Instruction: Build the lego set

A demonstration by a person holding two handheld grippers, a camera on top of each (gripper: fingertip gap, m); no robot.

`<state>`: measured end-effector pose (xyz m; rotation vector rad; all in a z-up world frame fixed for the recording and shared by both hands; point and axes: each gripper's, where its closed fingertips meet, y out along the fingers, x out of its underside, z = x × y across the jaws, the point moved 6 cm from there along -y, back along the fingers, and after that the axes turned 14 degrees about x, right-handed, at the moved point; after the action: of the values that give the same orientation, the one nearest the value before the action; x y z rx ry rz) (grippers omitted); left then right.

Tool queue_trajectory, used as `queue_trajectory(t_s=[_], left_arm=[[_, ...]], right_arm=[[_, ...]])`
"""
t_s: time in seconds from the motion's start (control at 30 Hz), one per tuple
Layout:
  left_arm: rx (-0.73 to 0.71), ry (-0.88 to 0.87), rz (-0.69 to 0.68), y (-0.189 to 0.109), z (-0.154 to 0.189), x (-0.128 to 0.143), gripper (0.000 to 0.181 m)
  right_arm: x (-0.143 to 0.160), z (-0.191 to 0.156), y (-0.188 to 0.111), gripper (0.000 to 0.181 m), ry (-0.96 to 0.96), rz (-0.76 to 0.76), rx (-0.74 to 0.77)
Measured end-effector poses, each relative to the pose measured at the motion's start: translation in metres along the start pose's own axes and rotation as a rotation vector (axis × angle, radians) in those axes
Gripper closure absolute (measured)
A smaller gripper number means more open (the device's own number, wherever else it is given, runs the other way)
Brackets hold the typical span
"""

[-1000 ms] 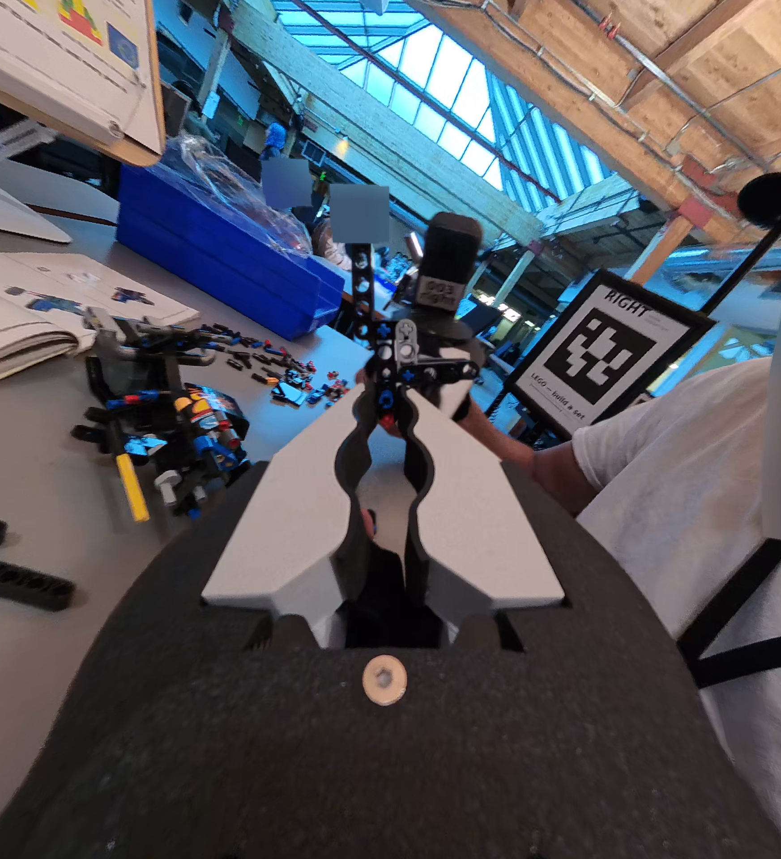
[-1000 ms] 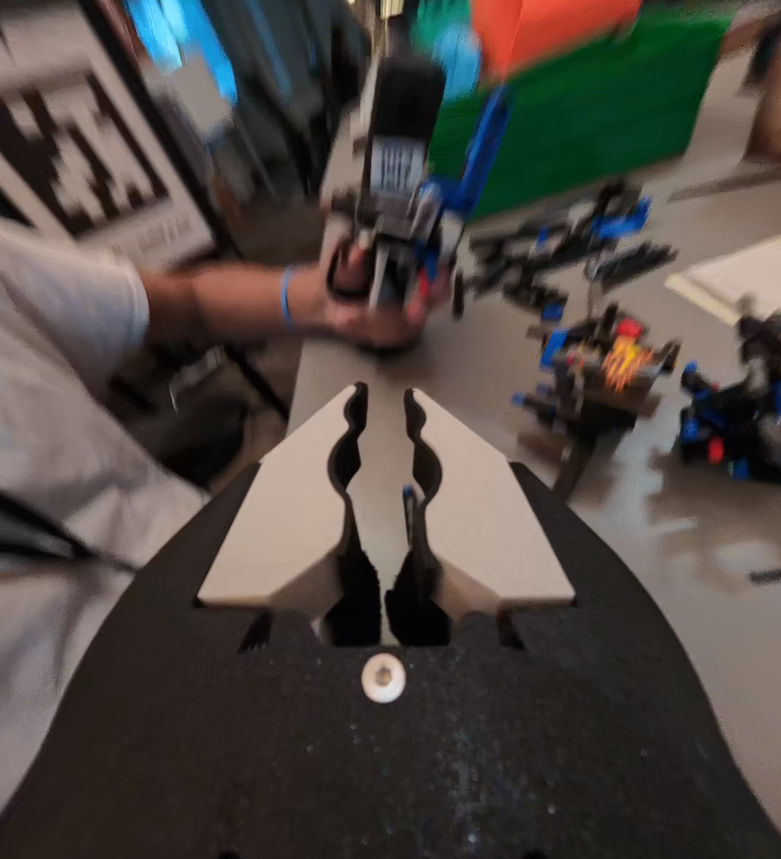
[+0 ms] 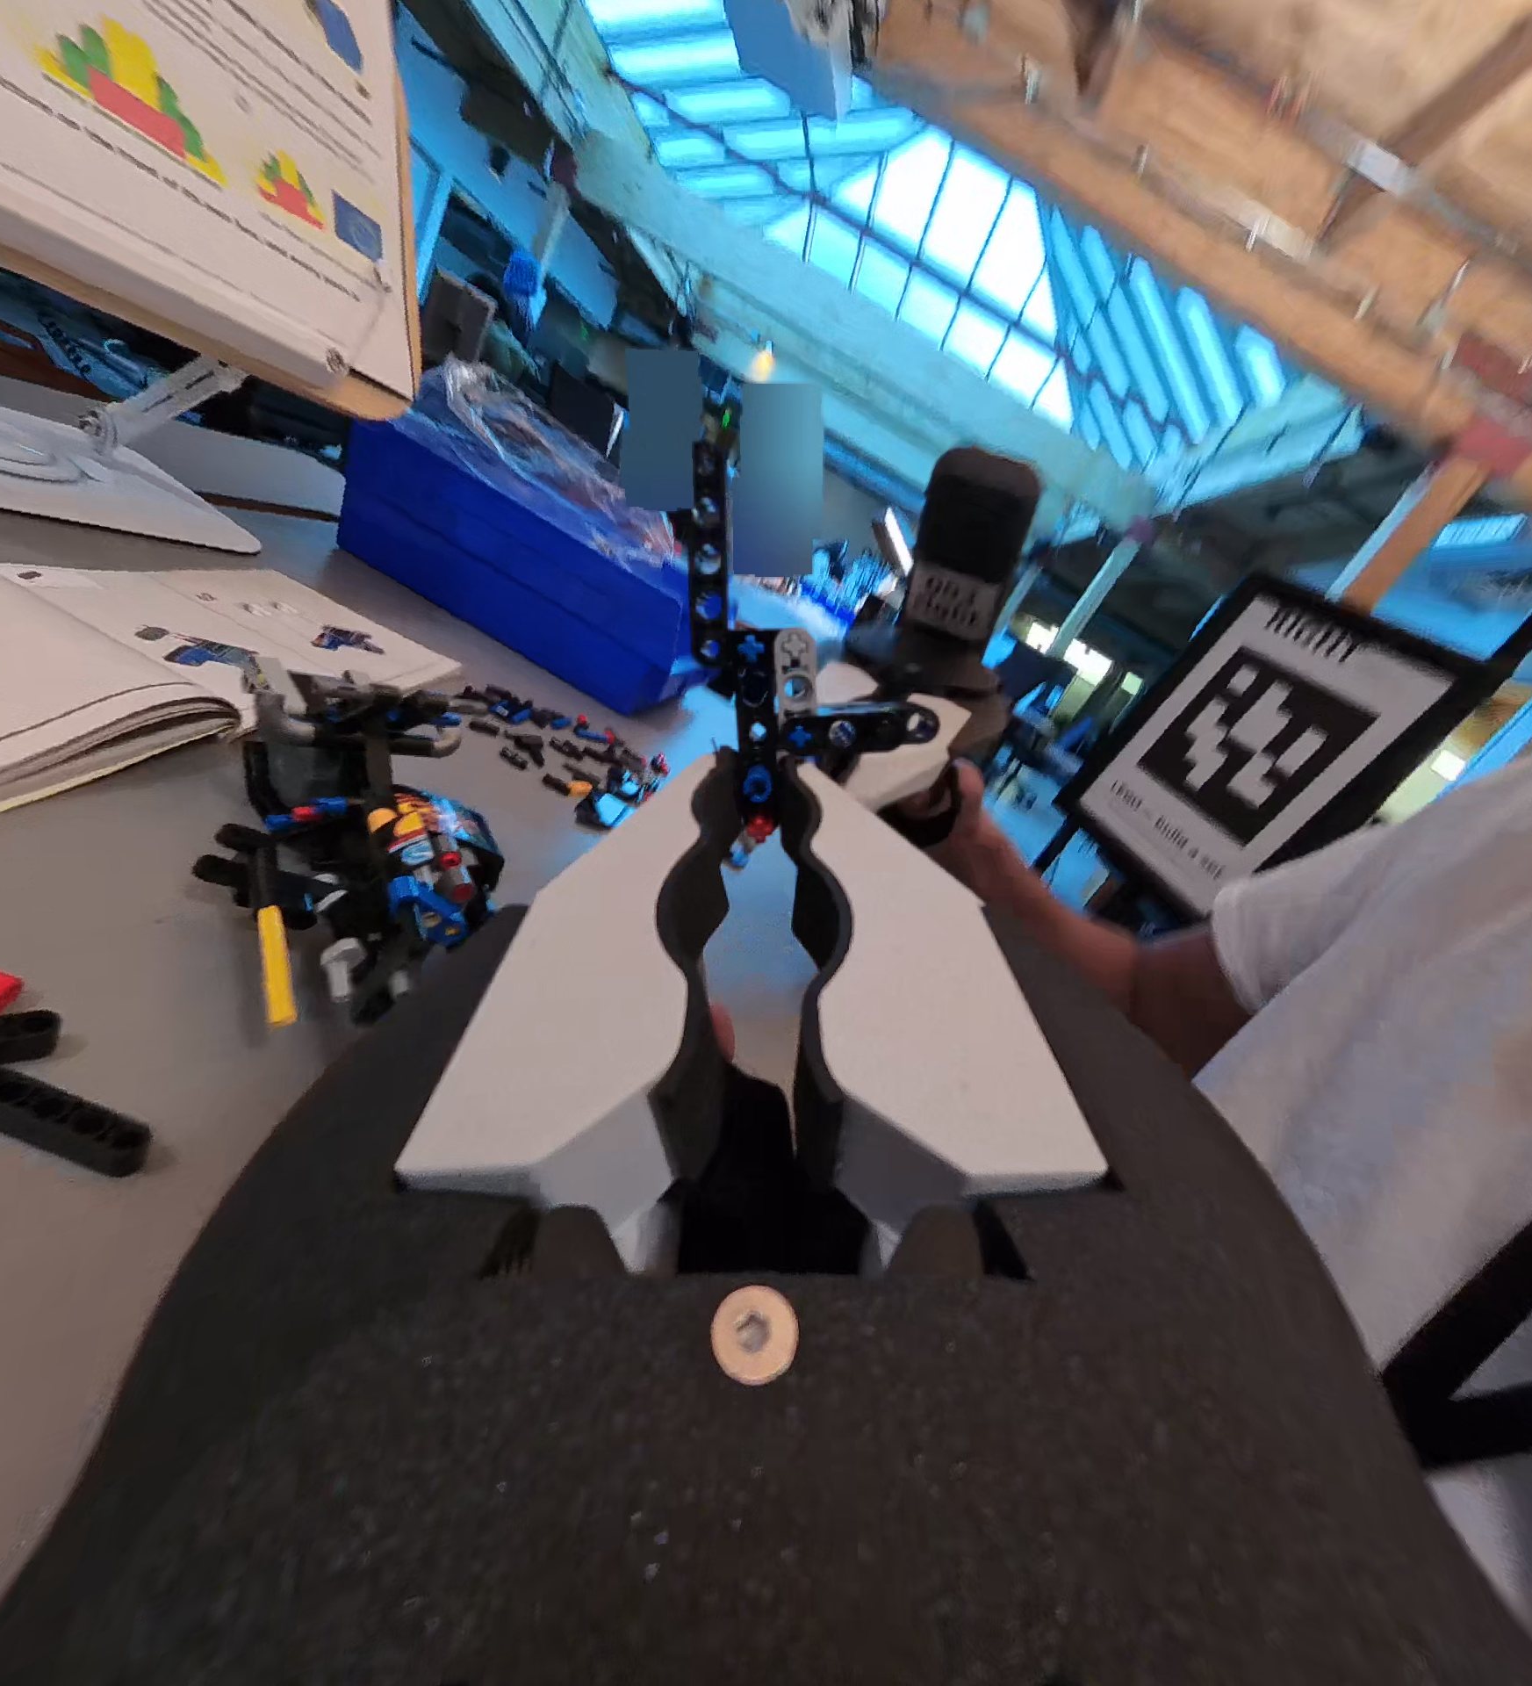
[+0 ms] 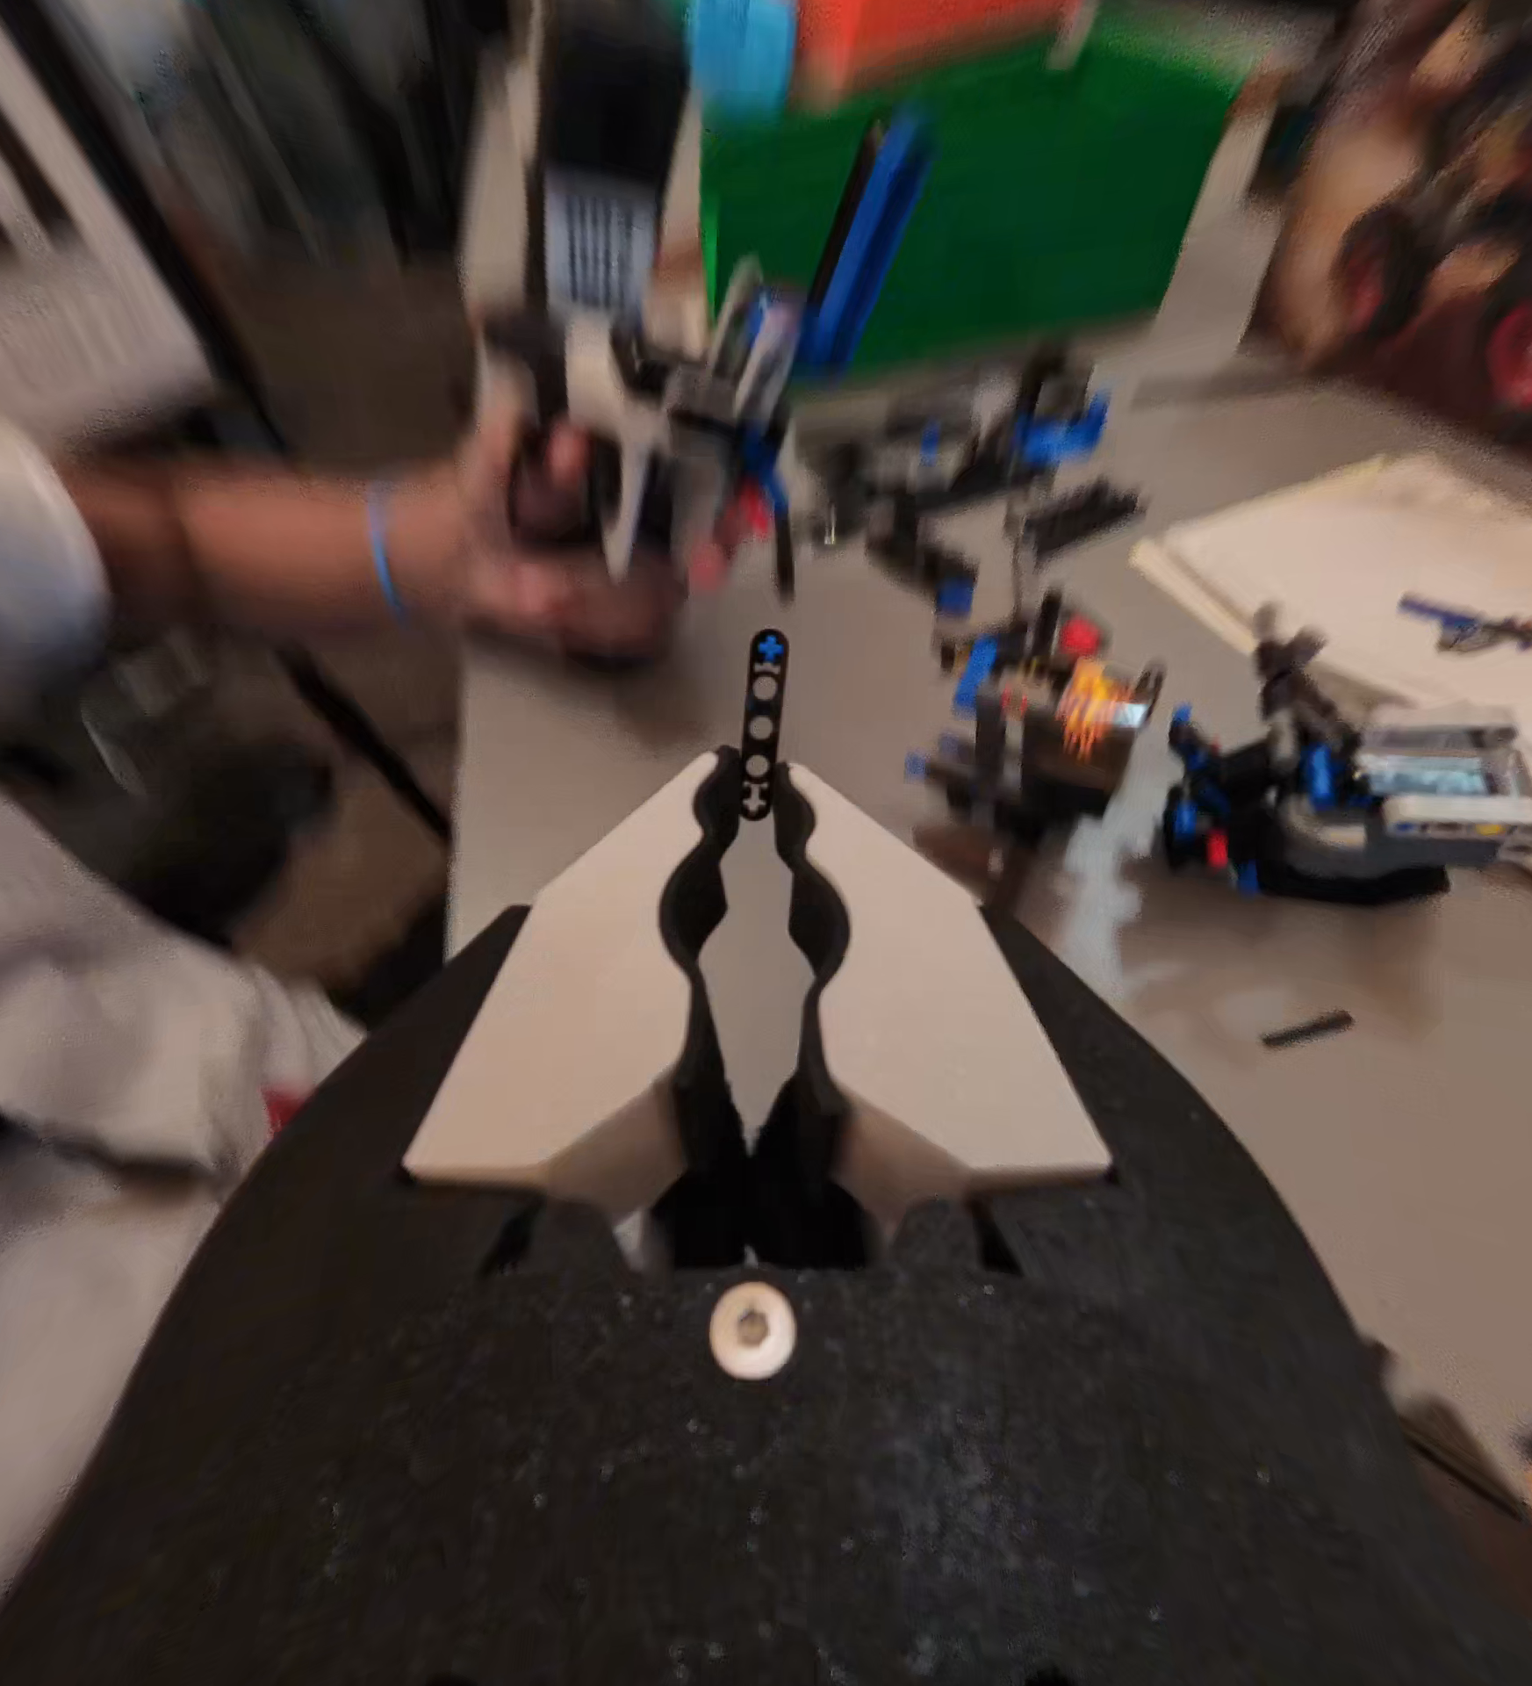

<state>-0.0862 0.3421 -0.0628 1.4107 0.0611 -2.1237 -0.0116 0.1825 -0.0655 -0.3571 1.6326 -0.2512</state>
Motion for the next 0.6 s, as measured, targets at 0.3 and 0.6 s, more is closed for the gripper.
queue_trajectory(t_s=[0.3,0.6], left_arm=[[0.119,-0.178,0.242,0.019,0.012,0.018,0.176],[0.093,-0.14,0.188,0.025,0.017,0.025,0.176]], right_arm=[[-0.008,-0.006,0.017,0.176,0.614,0.407,-0.272],[-0.003,-0.012,0.02,0.176,0.638,0.387,-0.331]])
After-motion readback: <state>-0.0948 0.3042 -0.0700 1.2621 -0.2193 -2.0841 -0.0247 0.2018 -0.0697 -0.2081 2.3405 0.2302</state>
